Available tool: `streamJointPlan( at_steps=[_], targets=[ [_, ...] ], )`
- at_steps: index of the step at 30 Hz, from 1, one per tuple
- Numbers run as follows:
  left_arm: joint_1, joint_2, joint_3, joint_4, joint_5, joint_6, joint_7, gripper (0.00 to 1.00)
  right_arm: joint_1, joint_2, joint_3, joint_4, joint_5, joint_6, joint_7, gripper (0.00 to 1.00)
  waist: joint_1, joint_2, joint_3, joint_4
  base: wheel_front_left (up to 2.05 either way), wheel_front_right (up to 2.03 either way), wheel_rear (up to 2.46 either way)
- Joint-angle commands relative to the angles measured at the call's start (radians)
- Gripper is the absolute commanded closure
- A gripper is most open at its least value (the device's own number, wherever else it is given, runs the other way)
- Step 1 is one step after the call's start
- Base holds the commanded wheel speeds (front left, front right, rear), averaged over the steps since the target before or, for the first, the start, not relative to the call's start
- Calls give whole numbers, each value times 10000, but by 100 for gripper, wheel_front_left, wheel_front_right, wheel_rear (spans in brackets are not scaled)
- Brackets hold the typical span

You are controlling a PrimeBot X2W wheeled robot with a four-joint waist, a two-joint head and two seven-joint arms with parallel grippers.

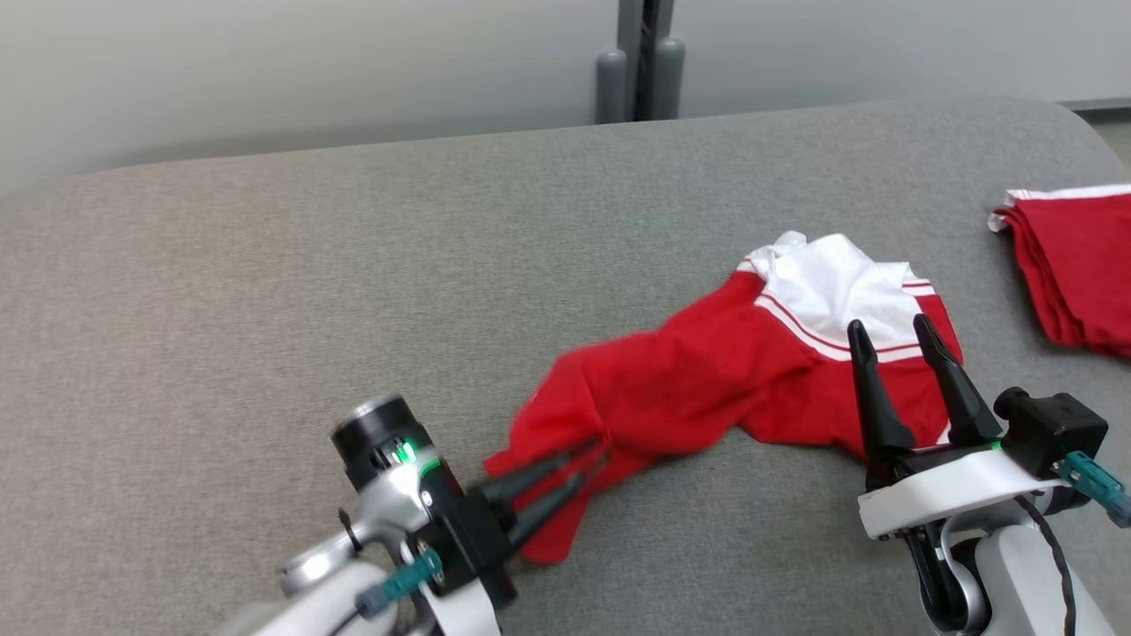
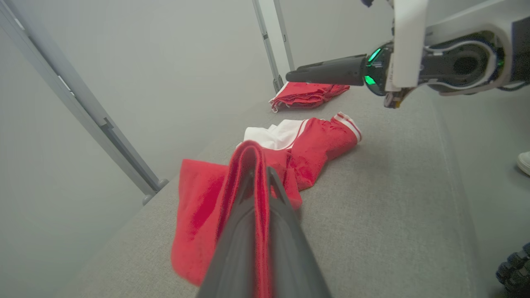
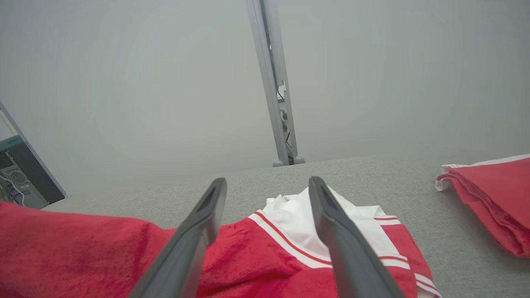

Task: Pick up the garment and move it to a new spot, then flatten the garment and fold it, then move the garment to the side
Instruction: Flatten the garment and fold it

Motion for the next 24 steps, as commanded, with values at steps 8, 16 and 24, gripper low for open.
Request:
streamJointPlan(
  at_steps=[8, 16, 24],
  targets=[
    [58, 201, -2321, 1185, 290, -13, -35, 55, 130, -79, -77, 267, -142, 1, 2, 0, 0, 0, -453, 600, 0, 0, 0],
    [273, -306, -2093, 1703, -254, -14, -35, 0, 218, -129, -78, 339, -174, 1, 2, 0, 0, 0, -568, 718, 0, 0, 0],
    [906, -704, 1093, 445, -337, 404, -35, 0, 210, -156, -63, 157, -163, 1, 2, 0, 0, 0, -680, 725, 0, 0, 0]
  ],
)
